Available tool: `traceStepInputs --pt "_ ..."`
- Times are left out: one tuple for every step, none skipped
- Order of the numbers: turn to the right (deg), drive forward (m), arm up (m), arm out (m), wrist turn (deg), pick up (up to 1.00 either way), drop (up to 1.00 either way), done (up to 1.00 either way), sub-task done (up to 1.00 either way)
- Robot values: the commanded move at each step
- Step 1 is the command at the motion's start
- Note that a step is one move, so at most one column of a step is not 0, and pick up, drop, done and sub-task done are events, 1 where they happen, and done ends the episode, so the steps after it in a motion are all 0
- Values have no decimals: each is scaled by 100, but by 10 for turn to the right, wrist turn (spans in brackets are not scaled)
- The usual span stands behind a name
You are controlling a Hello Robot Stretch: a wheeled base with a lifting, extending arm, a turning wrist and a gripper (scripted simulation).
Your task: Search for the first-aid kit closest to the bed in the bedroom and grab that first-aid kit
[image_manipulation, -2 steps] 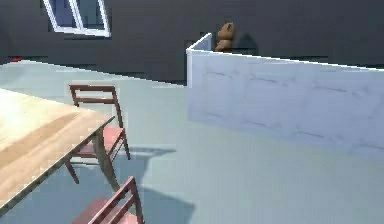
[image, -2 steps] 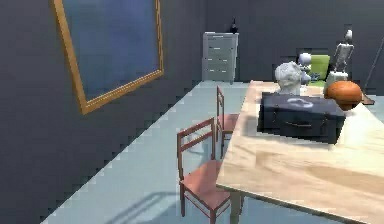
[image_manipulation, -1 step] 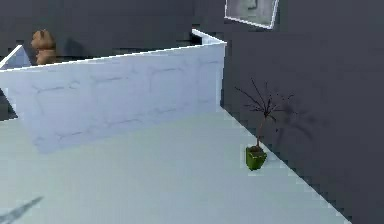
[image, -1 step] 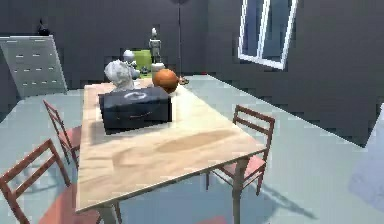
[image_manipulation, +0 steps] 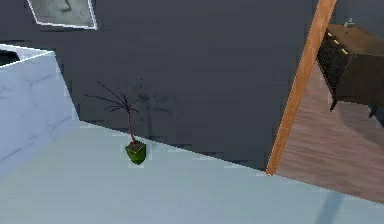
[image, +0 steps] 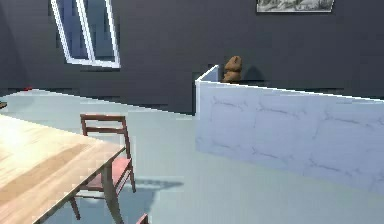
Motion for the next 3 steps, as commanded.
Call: traceStepInputs --pt "150 0 0 0 0 0 0 0 0" --pt "0 70 0 0 0 0 0 0 0" --pt "-390 0 0 0 0 0 0 0 0"
